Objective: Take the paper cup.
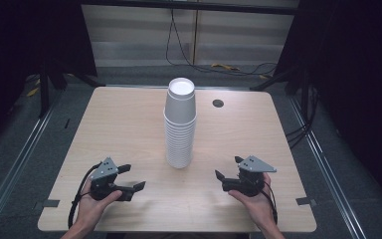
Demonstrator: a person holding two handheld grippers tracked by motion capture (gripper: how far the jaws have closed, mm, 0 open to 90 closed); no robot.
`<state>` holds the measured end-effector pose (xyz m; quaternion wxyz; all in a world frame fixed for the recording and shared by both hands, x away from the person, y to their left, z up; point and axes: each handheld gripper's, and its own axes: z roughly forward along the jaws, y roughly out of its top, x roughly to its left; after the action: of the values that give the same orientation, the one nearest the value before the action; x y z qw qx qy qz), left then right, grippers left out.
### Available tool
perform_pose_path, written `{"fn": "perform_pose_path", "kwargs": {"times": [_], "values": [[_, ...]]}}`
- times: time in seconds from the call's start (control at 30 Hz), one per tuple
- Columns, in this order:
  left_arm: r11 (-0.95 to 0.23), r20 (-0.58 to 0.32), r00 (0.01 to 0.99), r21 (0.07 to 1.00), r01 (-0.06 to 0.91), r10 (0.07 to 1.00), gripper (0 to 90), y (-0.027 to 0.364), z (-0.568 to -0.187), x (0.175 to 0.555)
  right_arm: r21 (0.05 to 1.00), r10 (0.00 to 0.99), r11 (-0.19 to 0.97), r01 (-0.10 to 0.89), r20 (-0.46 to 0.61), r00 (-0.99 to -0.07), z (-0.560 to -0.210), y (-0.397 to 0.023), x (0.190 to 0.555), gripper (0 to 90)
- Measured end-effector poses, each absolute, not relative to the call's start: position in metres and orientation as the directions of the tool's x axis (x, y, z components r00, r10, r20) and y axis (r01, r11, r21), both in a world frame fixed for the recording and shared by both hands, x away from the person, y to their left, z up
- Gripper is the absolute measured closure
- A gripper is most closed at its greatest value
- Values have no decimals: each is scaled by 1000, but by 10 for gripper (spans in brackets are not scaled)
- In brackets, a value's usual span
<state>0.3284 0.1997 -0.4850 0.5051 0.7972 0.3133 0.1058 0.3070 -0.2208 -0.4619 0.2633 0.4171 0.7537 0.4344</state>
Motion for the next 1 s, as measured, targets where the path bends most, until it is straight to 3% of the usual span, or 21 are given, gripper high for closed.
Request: {"fn": "perform_pose_path", "kwargs": {"times": [0.6, 1.0], "values": [[-311, -171, 783, 851, 424, 598, 158, 196, -491, 336, 897, 847, 178, 405, 70, -527, -442, -225, 323, 139], [-335, -148, 799, 852, 403, 582, 158, 195, -491, 330, 901, 815, 219, 375, 43, -578, -427, -213, 325, 132]]}}
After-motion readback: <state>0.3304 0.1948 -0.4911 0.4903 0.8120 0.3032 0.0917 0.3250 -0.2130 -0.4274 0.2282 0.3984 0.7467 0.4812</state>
